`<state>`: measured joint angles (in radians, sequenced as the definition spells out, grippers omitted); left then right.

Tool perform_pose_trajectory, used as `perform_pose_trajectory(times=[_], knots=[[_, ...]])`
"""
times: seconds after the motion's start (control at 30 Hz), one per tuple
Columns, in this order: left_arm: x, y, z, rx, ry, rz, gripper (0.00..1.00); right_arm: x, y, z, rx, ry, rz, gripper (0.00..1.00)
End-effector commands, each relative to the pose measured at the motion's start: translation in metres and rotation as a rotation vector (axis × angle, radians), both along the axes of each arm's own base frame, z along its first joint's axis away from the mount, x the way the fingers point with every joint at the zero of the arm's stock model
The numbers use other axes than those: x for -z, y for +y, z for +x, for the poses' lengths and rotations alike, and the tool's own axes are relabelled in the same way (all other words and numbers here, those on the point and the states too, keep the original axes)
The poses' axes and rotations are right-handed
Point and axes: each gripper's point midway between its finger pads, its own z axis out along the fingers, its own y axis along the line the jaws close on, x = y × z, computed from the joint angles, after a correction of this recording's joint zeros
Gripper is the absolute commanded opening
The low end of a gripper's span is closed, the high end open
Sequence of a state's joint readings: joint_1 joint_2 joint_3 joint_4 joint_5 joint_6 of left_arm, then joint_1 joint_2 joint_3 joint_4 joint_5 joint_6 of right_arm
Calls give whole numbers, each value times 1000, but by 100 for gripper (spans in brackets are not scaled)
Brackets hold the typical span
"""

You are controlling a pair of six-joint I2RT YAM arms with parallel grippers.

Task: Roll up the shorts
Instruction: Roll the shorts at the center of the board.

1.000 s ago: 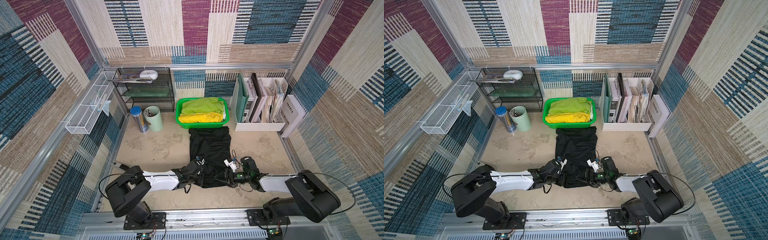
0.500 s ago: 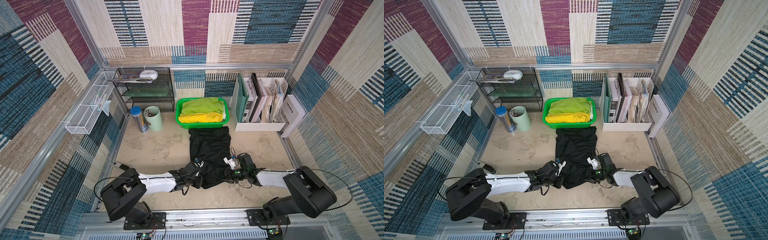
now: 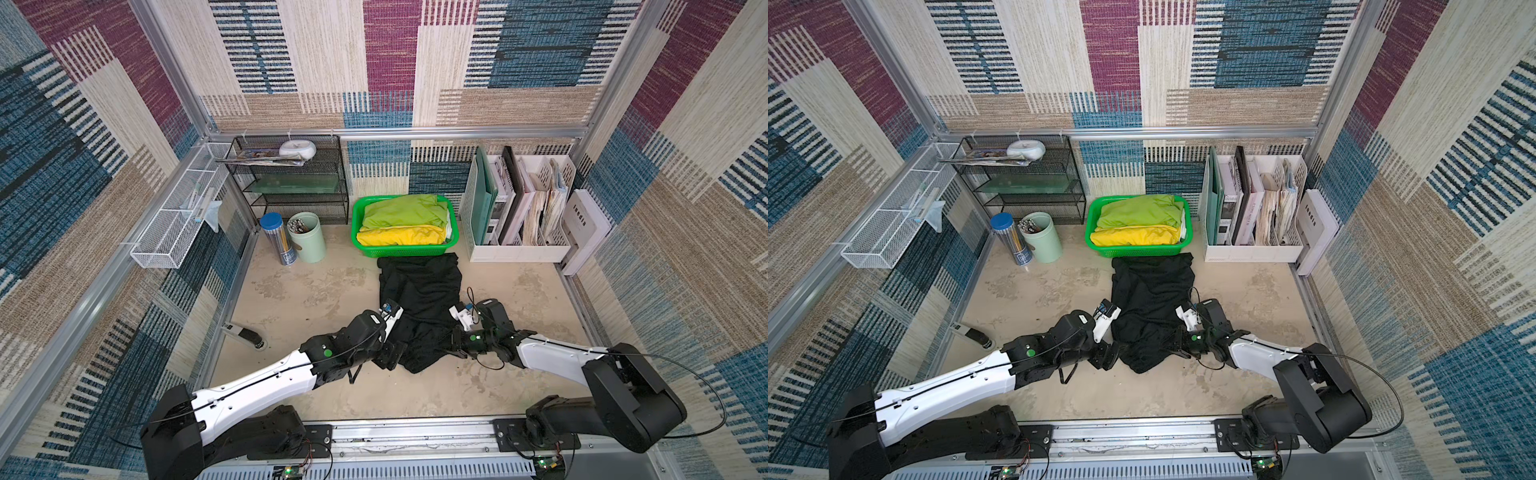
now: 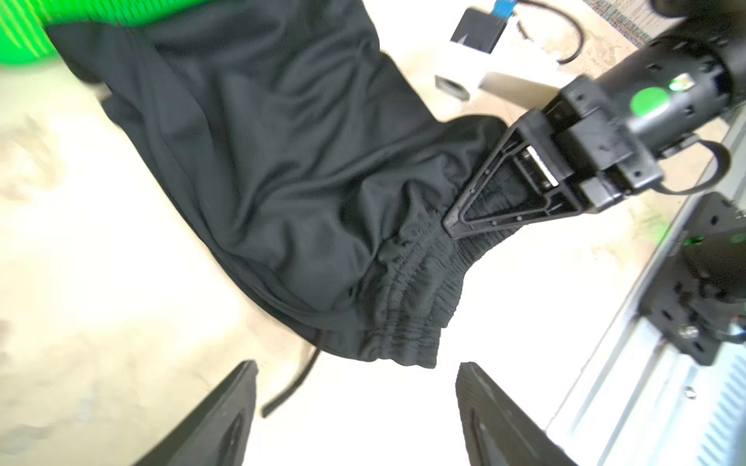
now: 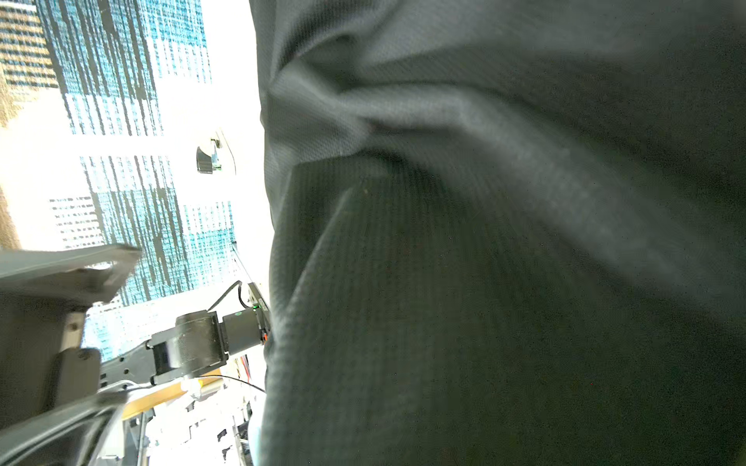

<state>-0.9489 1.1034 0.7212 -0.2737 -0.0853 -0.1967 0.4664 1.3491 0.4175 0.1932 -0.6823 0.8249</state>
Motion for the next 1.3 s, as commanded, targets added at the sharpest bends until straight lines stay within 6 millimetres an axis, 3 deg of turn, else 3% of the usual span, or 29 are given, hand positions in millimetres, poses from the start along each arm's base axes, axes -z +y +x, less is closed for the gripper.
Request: perform_pose_trajectory(times=[0.0, 0.07, 0.43, 0.7, 0.97, 1.27], knots=[[0, 4, 1, 72, -167, 163, 91, -13, 5, 8, 24, -12, 34, 0], [0, -6, -5, 139, -260, 234, 99, -18, 5, 10, 35, -19, 47, 0], [-3, -74, -16, 286, -573, 350, 99, -20, -1, 6, 92, -8, 63, 0], [23, -108, -19, 335, -647, 375, 100, -22, -2, 7, 108, -17, 70, 0], [53, -116, -10, 344, -672, 441, 100, -25, -2, 7, 111, -34, 83, 0], [75, -106, 9, 292, -639, 482, 100, -22, -5, 4, 108, -29, 70, 0]])
